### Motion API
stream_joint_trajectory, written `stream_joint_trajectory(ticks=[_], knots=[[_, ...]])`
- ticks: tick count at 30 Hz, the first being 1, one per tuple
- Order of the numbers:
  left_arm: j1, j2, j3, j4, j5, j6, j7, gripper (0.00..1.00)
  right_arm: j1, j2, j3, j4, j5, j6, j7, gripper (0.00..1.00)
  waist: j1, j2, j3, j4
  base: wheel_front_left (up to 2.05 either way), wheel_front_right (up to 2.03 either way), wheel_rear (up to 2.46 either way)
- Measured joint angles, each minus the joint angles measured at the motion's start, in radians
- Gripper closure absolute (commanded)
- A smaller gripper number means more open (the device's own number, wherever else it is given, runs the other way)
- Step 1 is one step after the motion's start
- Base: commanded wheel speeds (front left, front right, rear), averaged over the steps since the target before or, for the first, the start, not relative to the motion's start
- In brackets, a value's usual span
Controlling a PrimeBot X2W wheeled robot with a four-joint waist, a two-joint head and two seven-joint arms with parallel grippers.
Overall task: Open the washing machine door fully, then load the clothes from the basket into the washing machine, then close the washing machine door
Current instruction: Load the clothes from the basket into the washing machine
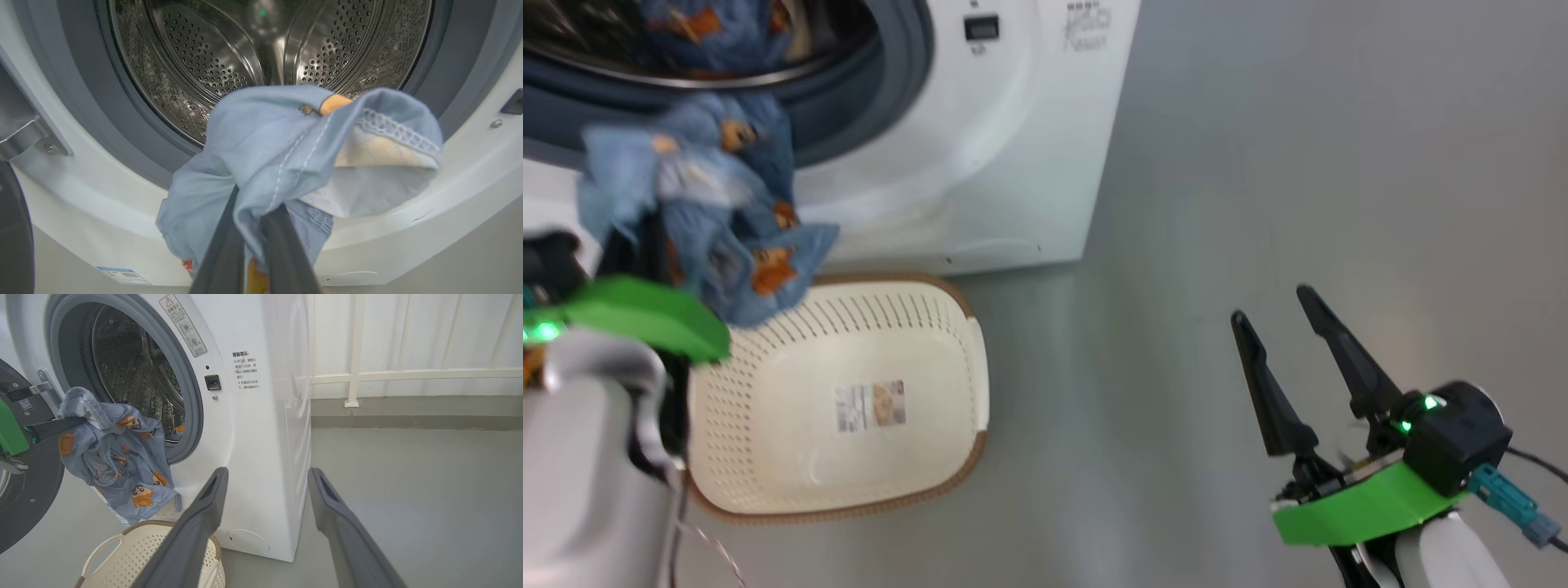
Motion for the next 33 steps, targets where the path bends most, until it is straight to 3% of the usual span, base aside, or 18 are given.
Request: stream_joint_trajectory(ticks=[6,13,20,28,33], knots=[[-0.187,0.049,0.006,0.077,-0.017,-0.036,0.108,1.00,-0.081,0.000,0.029,0.024,0.031,0.000,-0.029,0.00,0.0000,0.0000,0.109,-0.029,0.00,0.00,0.00],[-0.397,0.148,0.029,0.146,-0.026,-0.052,0.267,1.00,-0.171,0.013,0.062,0.074,0.051,0.000,-0.046,0.00,0.0000,0.0000,0.239,-0.089,0.00,0.00,0.00],[-0.542,0.204,0.027,0.153,-0.026,-0.060,0.374,1.00,-0.205,0.028,0.070,0.071,0.059,0.000,-0.046,0.00,0.0000,0.0000,0.315,-0.152,0.00,0.00,0.00],[-0.666,0.290,0.037,0.155,0.005,-0.054,0.393,1.00,-0.221,0.038,0.086,0.072,0.095,0.000,-0.046,0.00,0.0000,0.0000,0.369,-0.221,0.00,0.00,0.00],[-0.712,0.320,0.059,0.176,0.013,-0.050,0.341,1.00,-0.233,0.042,0.098,0.074,0.103,0.000,-0.046,0.00,0.0000,0.0000,0.390,-0.261,0.00,0.00,0.00]])
